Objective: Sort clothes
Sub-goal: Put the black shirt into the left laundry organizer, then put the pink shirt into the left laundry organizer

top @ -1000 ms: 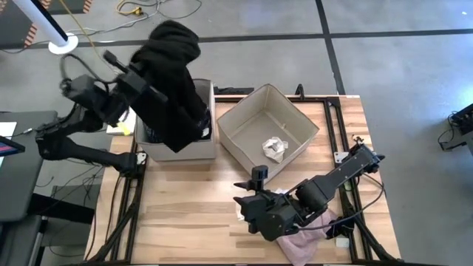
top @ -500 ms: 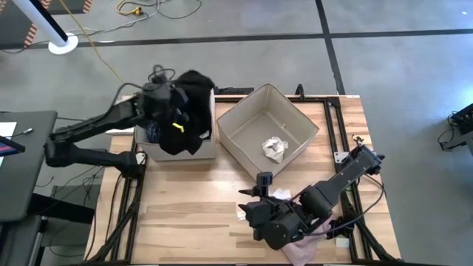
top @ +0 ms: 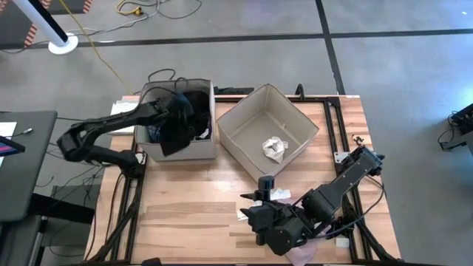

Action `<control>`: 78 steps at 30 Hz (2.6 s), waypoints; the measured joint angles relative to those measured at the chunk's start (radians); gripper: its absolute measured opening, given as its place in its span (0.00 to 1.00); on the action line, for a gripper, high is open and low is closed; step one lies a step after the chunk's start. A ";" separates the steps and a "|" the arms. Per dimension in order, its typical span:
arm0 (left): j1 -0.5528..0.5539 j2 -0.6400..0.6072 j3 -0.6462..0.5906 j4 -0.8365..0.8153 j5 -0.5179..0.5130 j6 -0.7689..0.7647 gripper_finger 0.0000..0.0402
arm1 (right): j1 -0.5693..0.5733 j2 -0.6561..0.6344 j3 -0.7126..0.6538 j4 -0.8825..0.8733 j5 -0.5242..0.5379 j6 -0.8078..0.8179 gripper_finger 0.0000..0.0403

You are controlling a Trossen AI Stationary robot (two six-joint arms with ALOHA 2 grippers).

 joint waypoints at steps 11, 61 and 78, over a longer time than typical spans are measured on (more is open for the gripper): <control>0.039 0.233 -0.007 0.026 0.060 -0.014 0.02 | -0.003 0.000 0.000 -0.002 0.000 0.016 0.51; -0.078 -0.700 0.283 -0.343 0.804 -0.337 0.42 | 0.119 0.001 -0.008 -0.421 -0.281 0.548 0.51; -0.367 -0.680 0.046 0.047 0.818 -0.469 0.42 | 0.231 0.002 -0.335 -0.438 -0.418 0.942 0.51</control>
